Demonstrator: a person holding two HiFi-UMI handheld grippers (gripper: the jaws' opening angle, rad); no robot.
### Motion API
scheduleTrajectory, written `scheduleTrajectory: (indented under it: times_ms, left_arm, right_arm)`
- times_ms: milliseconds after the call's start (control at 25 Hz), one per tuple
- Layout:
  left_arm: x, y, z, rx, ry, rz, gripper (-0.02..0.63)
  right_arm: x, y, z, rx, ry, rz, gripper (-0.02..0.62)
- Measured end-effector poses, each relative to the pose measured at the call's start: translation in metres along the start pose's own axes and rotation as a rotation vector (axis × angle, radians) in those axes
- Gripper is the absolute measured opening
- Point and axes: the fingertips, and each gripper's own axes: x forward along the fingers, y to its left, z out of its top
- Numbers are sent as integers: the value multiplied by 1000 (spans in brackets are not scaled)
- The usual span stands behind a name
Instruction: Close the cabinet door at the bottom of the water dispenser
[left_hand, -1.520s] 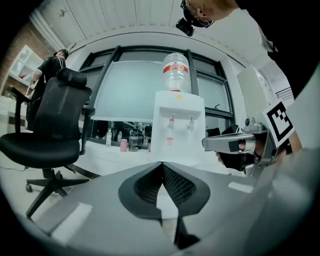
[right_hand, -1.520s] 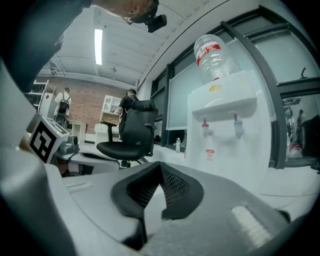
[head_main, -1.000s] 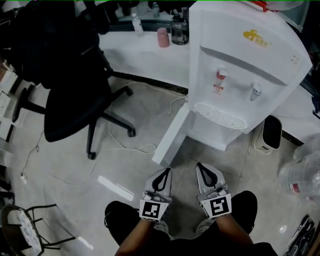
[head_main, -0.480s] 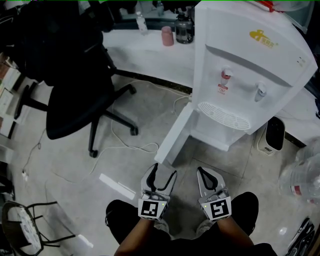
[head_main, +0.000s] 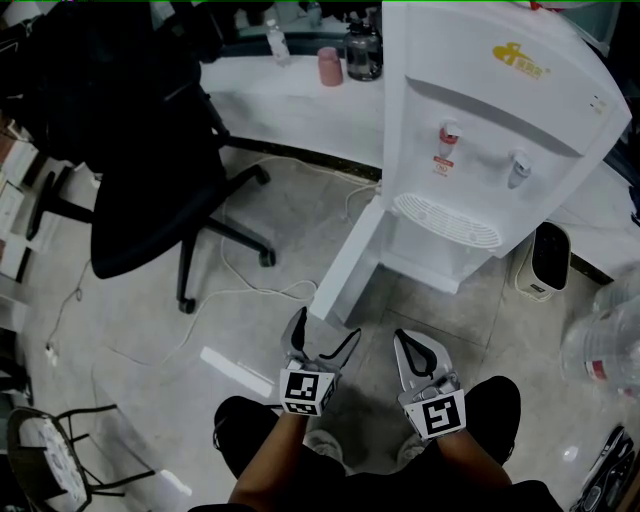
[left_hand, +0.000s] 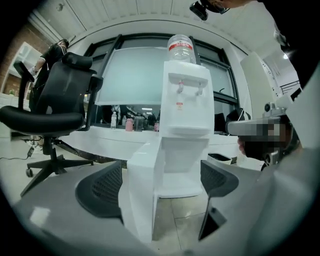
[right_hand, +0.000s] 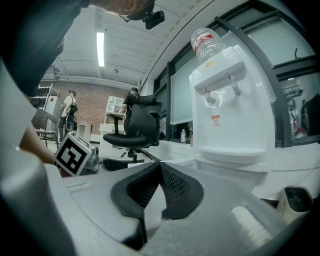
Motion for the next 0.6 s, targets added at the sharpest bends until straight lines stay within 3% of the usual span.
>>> scheduleTrajectory:
  times_ms: [600]
  left_arm:
    - [9,-10,-22,36,38,-55,480]
  right_arm:
    - [-4,1,-8,-10,10,-32,3]
